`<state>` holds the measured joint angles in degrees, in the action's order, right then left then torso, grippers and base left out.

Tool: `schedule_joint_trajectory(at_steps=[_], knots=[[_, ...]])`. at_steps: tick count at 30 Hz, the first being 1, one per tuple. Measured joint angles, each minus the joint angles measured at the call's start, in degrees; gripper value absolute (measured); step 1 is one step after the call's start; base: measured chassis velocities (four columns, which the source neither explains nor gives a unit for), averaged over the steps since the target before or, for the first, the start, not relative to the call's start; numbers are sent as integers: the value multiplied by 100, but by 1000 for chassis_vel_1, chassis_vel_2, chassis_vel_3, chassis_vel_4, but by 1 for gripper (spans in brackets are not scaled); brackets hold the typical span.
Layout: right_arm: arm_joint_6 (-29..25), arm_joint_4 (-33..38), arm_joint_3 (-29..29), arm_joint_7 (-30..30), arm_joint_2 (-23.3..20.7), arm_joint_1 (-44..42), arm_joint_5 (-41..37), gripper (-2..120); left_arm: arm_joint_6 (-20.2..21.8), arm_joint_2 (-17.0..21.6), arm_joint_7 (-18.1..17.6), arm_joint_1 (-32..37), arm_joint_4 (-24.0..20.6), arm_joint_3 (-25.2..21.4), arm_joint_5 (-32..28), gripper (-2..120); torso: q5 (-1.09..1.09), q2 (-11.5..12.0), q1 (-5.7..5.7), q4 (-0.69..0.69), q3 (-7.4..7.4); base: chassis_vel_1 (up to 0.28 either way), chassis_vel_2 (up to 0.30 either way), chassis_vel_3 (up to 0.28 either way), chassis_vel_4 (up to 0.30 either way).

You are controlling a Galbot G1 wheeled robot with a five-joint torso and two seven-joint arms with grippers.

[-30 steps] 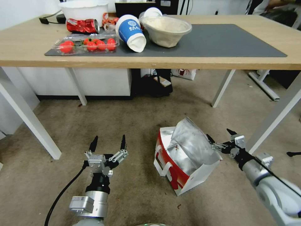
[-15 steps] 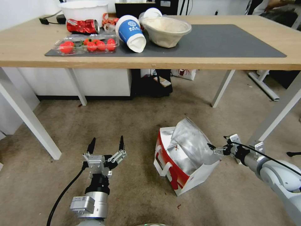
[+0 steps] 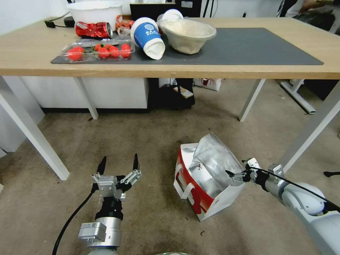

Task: Pick up the food delivery bag from the floor and place it on the table.

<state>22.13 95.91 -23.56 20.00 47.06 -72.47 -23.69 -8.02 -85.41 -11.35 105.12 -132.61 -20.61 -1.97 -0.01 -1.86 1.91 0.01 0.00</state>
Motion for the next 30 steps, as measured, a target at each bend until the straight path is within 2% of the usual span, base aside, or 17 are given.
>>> schedule_joint_trajectory(at_steps=[7, 10, 12, 15, 16, 19, 21, 23, 24, 26, 27, 29, 30], knots=[[93, -122, 124, -34, 69, 92, 51, 85, -33, 9, -37, -20, 47, -11, -18, 100, 0, -1, 0, 0, 0, 0, 0, 0, 0], [109, -173, 132, -86, 82, 97, 23, 68, -52, 23, -59, -35, 72, -12, -25, 100, 0, -2, 0, 0, 0, 0, 0, 0, 0], [110, -180, 133, -95, 82, 95, 15, 65, -53, 27, -64, -38, 74, -13, -28, 100, 0, -2, 1, 0, 0, 0, 0, 0, 0], [111, -187, 138, -106, 78, 81, 7, 49, -65, 42, -85, -52, 87, -27, -37, 100, 0, -3, 0, -1, 0, 0, 0, 0, 0], [111, -187, 138, -106, 78, 81, 7, 49, -65, 42, -85, -52, 87, -27, -37, 100, 0, -3, 0, -1, 0, 0, 0, 0, 0], [111, -179, 150, -110, 50, 77, 3, 35, -78, 43, -95, -56, 89, -30, -40, 100, 0, -3, 1, -1, 0, 0, 0, 0, 0], [111, -173, 151, -111, 35, 76, 0, 32, -83, 44, -96, -56, 90, -32, -40, 100, 0, -3, 1, 0, 0, 0, 0, 0, 0], [99, -150, 152, -112, -7, 63, -6, 20, -101, 44, -97, -54, 90, -40, -40, 100, 0, -3, 0, -1, 0, 0, 0, 0, 0], [99, -150, 152, -112, -7, 63, -6, 20, -101, 44, -97, -54, 90, -40, -40, 100, 0, -3, 0, -1, 0, 0, 0, 0, 0], [38, -133, 152, -132, -38, 47, -5, 10, -120, 45, -98, -53, 89, -49, -40, 100, 0, -3, 1, -1, 0, 0, 0, 0, 0], [38, -133, 152, -132, -38, 47, -5, 10, -120, 45, -98, -53, 89, -49, -40, 100, 0, -3, 1, -1, 0, 0, 0, 0, 0], [-20, -92, 152, -133, -60, 13, -5, 1, -134, 42, -99, -51, 94, -52, -39, 100, 2, -3, 1, -1, 0, 0, 0, 0, 0], [-50, -74, 149, -123, -71, -4, -3, 0, -138, 40, -98, -51, 100, -52, -38, 100, 2, -3, 1, 0, 0, 0, 0, 0, 0]])
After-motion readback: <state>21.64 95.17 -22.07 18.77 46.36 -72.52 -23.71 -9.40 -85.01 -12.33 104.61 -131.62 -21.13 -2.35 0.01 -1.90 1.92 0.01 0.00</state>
